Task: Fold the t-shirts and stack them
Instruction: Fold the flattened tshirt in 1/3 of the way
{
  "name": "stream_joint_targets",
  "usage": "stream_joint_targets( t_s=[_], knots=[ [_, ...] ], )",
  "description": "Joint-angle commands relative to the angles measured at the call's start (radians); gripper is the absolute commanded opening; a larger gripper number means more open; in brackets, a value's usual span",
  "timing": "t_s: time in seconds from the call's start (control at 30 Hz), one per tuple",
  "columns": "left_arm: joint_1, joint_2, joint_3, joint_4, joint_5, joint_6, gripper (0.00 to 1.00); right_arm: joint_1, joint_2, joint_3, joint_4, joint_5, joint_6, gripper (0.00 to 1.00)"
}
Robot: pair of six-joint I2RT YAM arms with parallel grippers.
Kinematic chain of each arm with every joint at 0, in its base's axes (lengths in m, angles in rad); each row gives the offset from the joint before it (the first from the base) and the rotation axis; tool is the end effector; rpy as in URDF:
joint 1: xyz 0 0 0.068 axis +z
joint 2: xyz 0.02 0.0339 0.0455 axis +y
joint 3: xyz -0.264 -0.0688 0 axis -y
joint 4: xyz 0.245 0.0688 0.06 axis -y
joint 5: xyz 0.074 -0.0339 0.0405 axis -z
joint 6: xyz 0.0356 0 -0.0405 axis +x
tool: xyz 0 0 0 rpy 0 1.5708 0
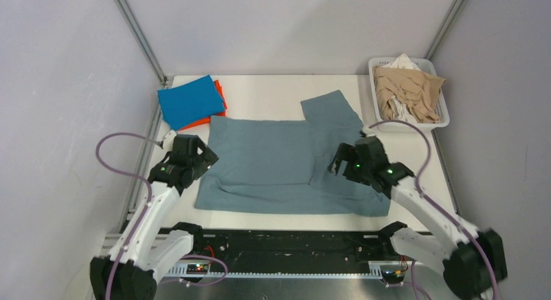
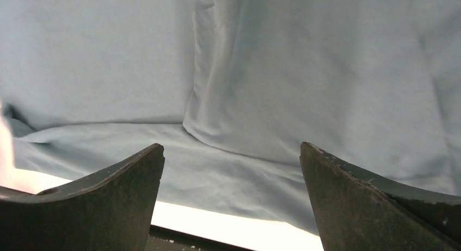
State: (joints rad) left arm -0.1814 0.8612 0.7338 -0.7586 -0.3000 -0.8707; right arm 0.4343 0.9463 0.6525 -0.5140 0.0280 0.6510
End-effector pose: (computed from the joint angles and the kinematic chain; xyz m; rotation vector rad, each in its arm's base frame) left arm 0.1661 -0.0198 0.2585 -0.9339 2.2185 -0.1160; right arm 0.1757 0.0804 0.2349 0.2766 2.4168 0.4748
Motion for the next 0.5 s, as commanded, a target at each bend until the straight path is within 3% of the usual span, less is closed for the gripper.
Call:
stream_joint_targets(
  t_s=[0.0, 0.47],
  knots=[
    [-0.007, 0.093, 0.025, 0.095, 0.037, 0.072, 1.00, 0.069, 0.214, 0.088, 0.143, 0.067, -0.008, 1.00],
    [0.007, 0.366, 0.182, 0.216, 0.050, 0.167, 1.00, 0.081, 0.714, 0.365, 0.329, -0.117, -0.094, 0.99]
  ],
)
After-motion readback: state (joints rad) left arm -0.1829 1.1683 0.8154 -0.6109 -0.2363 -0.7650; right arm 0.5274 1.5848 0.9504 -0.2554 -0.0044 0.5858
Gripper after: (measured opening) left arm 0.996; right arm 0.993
